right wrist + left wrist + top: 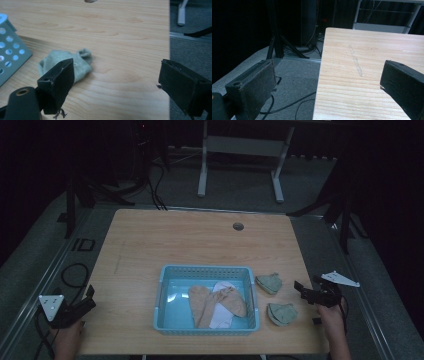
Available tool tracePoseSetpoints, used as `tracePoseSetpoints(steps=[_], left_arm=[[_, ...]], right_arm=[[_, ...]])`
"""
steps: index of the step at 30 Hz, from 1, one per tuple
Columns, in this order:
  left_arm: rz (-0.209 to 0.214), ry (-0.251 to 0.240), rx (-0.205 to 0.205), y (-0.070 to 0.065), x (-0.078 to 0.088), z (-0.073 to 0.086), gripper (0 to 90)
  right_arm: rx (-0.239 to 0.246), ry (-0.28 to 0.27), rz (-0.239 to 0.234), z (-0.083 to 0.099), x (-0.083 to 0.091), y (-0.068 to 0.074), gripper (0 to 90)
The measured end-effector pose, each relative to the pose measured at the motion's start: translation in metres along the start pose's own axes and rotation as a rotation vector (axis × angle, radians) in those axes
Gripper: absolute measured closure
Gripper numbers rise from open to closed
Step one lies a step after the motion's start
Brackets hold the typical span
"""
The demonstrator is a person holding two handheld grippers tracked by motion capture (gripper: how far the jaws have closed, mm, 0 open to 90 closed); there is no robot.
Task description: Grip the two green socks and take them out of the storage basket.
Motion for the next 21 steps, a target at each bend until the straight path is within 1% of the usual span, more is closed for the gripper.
tracePoseSetpoints(steps=[1, 5, 11, 14, 15, 18, 21], left_arm=[[0.0, 0.0, 0.0, 0.0, 0.0, 0.0, 0.4], [0.0, 0.0, 0.0, 0.0, 0.0, 0.0, 0.4], [-0.001, -0.001, -0.001, 0.0, 0.0, 0.0, 0.4], [-0.001, 0.0, -0.003, 0.0, 0.0, 0.0, 0.4], [-0.001, 0.0, -0.002, 0.0, 0.0, 0.0, 0.4], [0.002, -0.002, -0.002, 0.0, 0.0, 0.0, 0.4], [0.003, -0.001, -0.002, 0.0, 0.0, 0.0, 0.4]], right_arm=[[-0.012, -0.01, 0.021, 0.003, 0.002, -0.001, 12.8], [-0.048, -0.032, 0.077, 0.014, 0.009, -0.006, 12.7], [-0.102, -0.05, 0.108, 0.03, 0.016, -0.01, 12.7], [-0.121, -0.058, 0.133, 0.039, 0.019, -0.01, 12.6], [-0.121, -0.062, 0.149, 0.041, 0.02, -0.01, 12.6], [-0.14, -0.064, 0.162, 0.049, 0.023, -0.011, 12.6], [-0.15, -0.092, 0.185, 0.055, 0.027, -0.011, 12.6]])
Point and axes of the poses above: each handheld gripper's, and its own axes: x roughly backward along the jaws, z roughly out of its underside, y roughly to its left, the point moved 4 cm from there along -x, roughly forward along the jaws, and after that the axes turned 11 degrees about y, right-handed, at the moved point
